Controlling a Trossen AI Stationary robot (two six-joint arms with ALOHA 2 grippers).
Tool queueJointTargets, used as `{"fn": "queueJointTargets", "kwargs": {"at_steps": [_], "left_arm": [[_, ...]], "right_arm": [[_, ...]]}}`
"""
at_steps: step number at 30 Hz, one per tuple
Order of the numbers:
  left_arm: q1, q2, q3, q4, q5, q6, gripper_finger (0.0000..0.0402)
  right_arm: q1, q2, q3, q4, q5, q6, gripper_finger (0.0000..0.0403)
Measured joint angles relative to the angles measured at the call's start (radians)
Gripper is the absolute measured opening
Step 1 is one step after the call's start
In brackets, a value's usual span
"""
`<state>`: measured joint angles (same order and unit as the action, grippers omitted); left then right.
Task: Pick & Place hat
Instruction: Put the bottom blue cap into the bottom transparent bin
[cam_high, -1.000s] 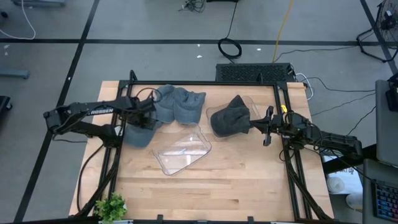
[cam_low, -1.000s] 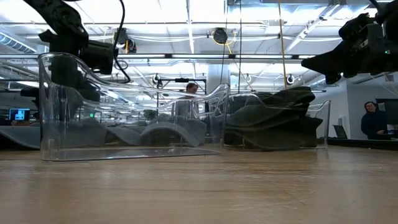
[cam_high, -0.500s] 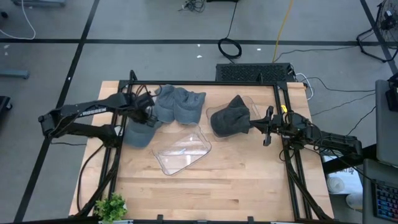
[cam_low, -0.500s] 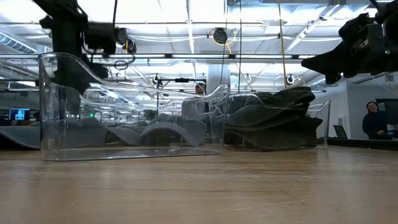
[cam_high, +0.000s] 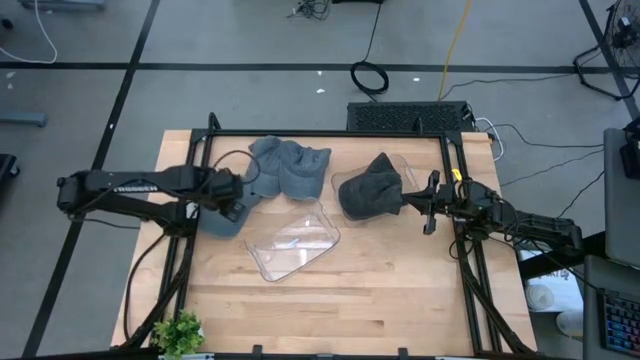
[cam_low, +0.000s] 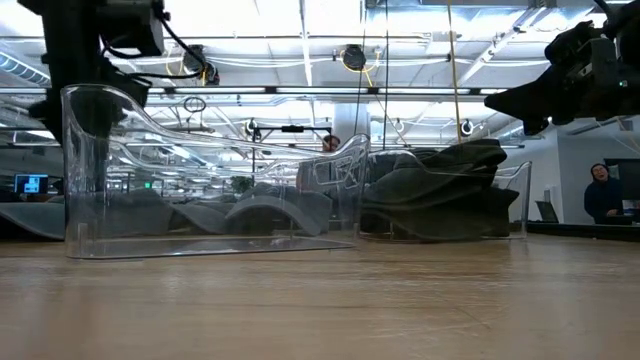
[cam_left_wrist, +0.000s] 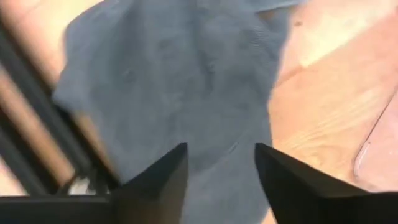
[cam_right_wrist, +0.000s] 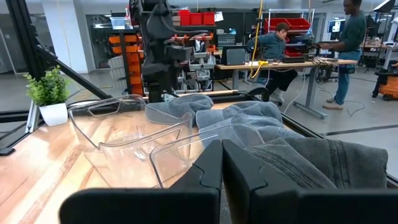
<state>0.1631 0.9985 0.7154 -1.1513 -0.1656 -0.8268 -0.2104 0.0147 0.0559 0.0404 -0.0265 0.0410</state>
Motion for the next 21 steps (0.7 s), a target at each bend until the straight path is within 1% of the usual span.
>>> {"fn": "queueJointTargets", "kwargs": {"at_steps": [2, 5, 10, 14, 17, 19, 21], "left_arm": [[-0.022, 0.014, -0.031, 0.066, -0.007, 0.055, 0.0227], [-0.035, 0.044, -0.079, 0.11, -0.008, 0.069, 0.0253], [-0.026, 0.083, -0.147, 0.127, -0.011, 0.057, 0.0263], [-0.027, 0.088, -0.189, 0.188, -0.04, 0.059, 0.0253], [-0.027, 0.086, -0.212, 0.231, -0.061, 0.06, 0.0236], [-0.027, 0.085, -0.219, 0.245, -0.063, 0.068, 0.0214], [-0.027, 0.086, -0.219, 0.249, -0.063, 0.061, 0.0182]], "right_arm": [[0.0, 0.0, 0.0, 0.0, 0.0, 0.0, 0.0], [0.0, 0.0, 0.0, 0.0, 0.0, 0.0, 0.0], [0.0, 0.0, 0.0, 0.0, 0.0, 0.0, 0.0], [0.0, 0.0, 0.0, 0.0, 0.0, 0.0, 0.0], [0.0, 0.0, 0.0, 0.0, 0.0, 0.0, 0.0], [0.0, 0.0, 0.0, 0.0, 0.0, 0.0, 0.0], [0.0, 0.0, 0.0, 0.0, 0.0, 0.0, 0.0]]}}
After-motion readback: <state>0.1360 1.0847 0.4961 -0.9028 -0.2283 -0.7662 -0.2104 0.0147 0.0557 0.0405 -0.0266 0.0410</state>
